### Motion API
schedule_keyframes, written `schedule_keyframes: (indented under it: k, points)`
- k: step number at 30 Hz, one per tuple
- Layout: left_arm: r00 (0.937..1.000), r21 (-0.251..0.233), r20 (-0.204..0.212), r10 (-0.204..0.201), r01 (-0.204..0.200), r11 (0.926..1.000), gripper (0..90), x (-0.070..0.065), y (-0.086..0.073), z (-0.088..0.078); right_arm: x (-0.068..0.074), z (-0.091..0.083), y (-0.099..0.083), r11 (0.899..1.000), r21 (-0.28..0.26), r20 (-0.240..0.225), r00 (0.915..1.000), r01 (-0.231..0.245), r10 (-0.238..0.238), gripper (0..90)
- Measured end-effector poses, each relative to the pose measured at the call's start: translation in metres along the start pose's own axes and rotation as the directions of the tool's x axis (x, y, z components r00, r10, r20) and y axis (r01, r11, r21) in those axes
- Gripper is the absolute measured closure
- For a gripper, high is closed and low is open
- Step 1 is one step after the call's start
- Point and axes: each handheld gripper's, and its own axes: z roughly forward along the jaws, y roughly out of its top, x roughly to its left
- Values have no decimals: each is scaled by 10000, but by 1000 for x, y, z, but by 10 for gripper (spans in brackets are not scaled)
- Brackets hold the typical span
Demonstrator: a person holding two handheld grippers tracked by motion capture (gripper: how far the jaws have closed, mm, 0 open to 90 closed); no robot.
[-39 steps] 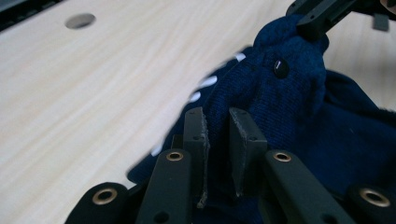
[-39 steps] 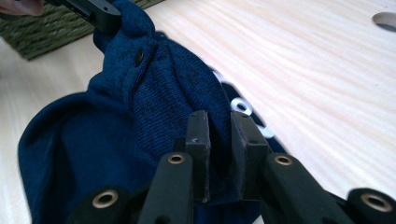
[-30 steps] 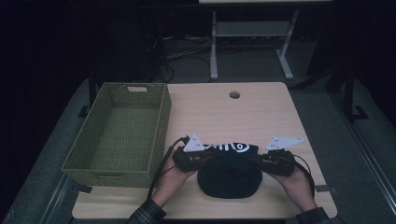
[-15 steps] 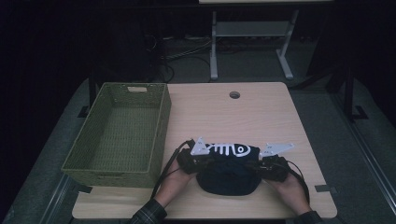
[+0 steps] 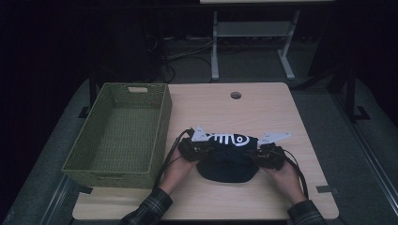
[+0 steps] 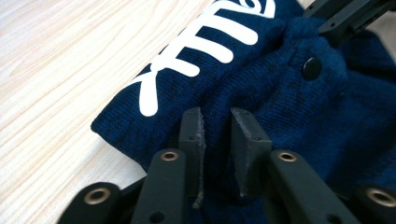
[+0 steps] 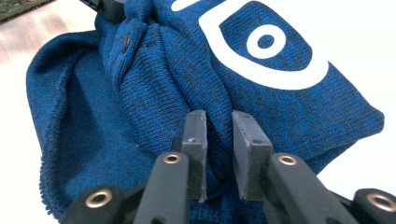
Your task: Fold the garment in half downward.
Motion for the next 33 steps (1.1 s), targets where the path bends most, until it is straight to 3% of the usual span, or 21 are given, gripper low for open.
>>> schedule_keyframes:
  k: [1,5,6,12,15,17,20,25,28,33]
  points:
    - [10000,-87,24,-60,60,9999,682,0,1,-3,0,-6,1,9998,-185,52,10000,44,-43,666]
    - [9991,-494,252,-331,343,9982,596,0,4,-14,2,-15,3,9988,-488,-59,10000,-51,48,598]
    - [9985,-525,418,-359,380,9979,559,-2,8,-22,4,-22,8,9983,-586,-209,9998,33,-45,545]
    - [9987,-1060,497,-133,185,9942,523,-5,19,-42,10,-42,21,9921,-1228,-216,9993,264,-293,538]
    - [9988,-1325,476,-136,198,9910,524,-3,25,-49,7,-51,26,9882,-1522,-182,9997,147,-176,559]
    - [9990,-1482,433,-146,209,9887,553,0,29,-52,3,-55,29,9858,-1677,-171,9998,97,-128,614]
    - [9994,-1611,316,-162,211,9867,674,6,34,-52,-4,-56,33,9858,-1679,-6,10000,48,-49,734]
    - [9991,-1415,297,-287,326,9894,792,16,35,-36,-14,-47,35,9889,-1478,7,9998,-177,180,882]
    - [9978,-1340,441,-496,551,9895,898,20,32,-28,-18,-39,32,9917,-1245,61,9994,-324,334,898]
    - [9966,-1054,473,-671,718,9918,899,20,25,-20,-23,-31,24,9939,-992,119,9987,-473,487,898]
